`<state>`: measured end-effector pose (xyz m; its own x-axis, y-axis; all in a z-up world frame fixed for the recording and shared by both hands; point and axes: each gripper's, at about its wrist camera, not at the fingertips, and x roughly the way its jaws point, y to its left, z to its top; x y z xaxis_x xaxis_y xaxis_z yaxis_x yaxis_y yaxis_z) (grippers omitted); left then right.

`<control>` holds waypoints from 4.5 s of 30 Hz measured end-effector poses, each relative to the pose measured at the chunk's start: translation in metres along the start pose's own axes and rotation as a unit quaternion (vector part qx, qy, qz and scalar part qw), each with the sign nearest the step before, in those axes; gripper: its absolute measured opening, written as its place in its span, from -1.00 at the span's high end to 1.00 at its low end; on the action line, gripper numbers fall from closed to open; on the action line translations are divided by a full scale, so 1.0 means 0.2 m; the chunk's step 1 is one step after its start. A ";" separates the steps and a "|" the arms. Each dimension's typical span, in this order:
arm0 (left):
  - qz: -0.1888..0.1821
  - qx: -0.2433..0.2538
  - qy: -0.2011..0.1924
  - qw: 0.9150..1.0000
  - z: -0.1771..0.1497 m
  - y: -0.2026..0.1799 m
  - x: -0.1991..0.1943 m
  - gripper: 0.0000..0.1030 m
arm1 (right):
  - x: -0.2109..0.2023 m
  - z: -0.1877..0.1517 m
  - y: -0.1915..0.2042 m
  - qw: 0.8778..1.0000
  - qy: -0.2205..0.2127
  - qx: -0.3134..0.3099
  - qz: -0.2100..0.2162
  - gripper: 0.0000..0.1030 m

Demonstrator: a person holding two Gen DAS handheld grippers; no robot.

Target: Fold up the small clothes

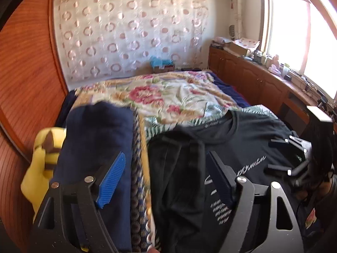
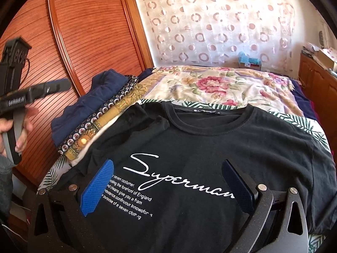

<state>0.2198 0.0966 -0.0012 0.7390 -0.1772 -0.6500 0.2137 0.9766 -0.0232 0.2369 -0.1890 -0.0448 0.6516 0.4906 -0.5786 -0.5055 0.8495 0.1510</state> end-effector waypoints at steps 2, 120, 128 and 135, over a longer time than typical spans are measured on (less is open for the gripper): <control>0.003 -0.012 0.006 1.000 -0.07 0.03 -0.01 -0.55 | 0.03 0.02 0.01 1.000 0.008 -0.005 0.013 -0.71; -0.064 0.086 0.116 0.987 -0.32 -0.71 0.61 -0.99 | -0.53 -0.42 -1.17 0.953 0.028 0.257 -0.157 -0.08; -0.064 0.086 0.116 0.987 -0.32 -0.71 0.61 -0.99 | -0.57 -0.37 -1.10 0.964 0.016 0.206 -0.170 0.83; -0.064 0.086 0.117 0.987 -0.32 -0.71 0.61 -0.99 | -0.66 -0.23 -0.91 0.971 -0.041 0.143 -0.185 0.91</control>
<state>0.2389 -0.0561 -0.1268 0.5351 -0.2441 -0.8088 0.4157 0.9095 0.0005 0.2172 -0.4179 -0.0322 0.8070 0.1459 -0.5722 -0.0583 0.9839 0.1687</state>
